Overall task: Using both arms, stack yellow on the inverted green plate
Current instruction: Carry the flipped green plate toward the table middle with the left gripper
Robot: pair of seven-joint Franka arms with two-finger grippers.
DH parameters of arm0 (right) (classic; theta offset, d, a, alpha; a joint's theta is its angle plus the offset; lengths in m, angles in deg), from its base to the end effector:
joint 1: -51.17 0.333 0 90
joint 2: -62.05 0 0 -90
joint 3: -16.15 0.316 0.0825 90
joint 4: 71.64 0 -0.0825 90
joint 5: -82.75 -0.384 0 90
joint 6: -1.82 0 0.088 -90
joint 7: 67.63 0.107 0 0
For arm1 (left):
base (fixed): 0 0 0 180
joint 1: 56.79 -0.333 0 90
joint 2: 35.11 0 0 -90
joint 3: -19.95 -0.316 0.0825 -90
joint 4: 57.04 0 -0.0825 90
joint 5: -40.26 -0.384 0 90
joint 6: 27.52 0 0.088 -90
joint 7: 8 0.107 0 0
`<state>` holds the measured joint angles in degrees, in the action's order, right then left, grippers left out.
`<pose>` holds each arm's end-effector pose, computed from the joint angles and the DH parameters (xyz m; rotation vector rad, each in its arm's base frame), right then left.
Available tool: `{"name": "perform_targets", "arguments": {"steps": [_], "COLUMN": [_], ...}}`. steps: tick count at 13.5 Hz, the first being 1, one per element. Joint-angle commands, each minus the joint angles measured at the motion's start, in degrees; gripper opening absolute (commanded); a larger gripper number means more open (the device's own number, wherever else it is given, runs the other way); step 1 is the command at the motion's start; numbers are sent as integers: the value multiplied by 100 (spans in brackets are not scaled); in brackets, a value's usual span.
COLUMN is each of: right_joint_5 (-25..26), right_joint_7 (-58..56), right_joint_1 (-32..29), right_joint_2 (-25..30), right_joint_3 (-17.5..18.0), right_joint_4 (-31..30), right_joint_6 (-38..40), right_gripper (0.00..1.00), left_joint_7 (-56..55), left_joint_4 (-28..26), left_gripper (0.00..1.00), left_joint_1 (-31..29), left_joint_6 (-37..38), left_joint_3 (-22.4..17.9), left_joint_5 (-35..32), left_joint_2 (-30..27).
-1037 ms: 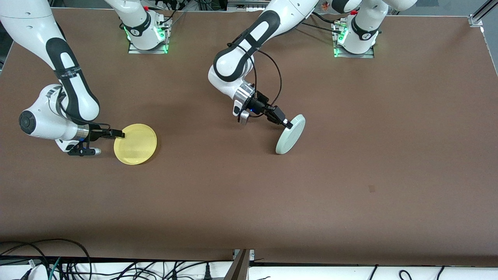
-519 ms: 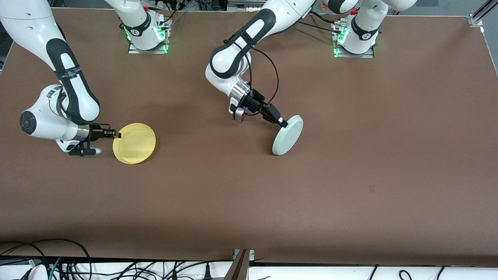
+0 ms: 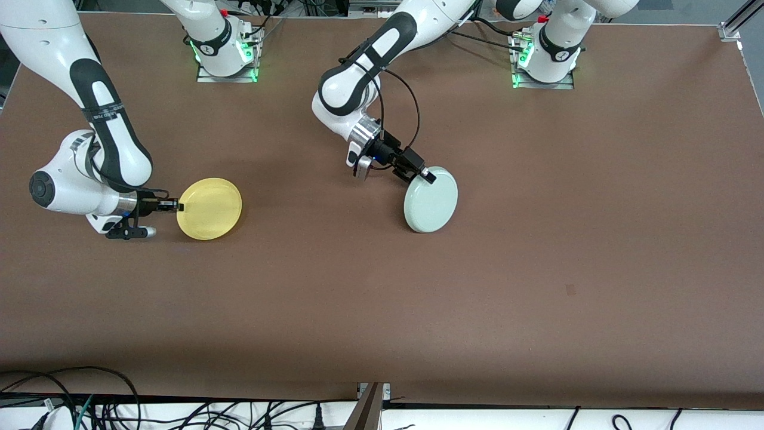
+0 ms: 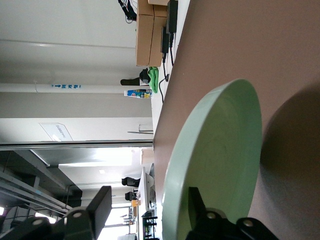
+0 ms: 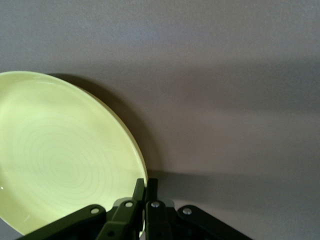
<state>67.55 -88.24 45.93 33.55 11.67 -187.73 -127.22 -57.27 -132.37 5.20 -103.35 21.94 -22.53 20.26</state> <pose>0.5631 -0.0894 0.1806 -2.9163 0.0011 0.3205 0.3934 -0.5398 0.1719 -1.7242 0.5013 -0.4507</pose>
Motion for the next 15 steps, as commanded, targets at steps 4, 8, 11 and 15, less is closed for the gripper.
{"name": "perform_targets", "arguments": {"steps": [4,8,11,15], "right_joint_5": [-80,-71,-62,-36], "right_joint_7": [-127,-66,-57,232], "right_joint_1": [-47,-12,57,233], "right_joint_2": [213,213,213,222], "right_joint_3": [61,79,88,96], "right_joint_4": [735,1544,1773,1932], "right_joint_6": [983,1952,2207,2445], "right_gripper": [0,0,0,0], "left_joint_7": [-539,-996,-1584,-1946], "left_joint_4": [562,642,607,467], "left_gripper": [100,100,100,100], "left_joint_1": [6,-99,-275,-512], "left_joint_6": [-555,-1379,-2547,-3797], "left_joint_3": [29,29,29,29], "left_joint_5": [1179,2076,2482,2623], "left_joint_2": [-26,-184,-211,-202]}}
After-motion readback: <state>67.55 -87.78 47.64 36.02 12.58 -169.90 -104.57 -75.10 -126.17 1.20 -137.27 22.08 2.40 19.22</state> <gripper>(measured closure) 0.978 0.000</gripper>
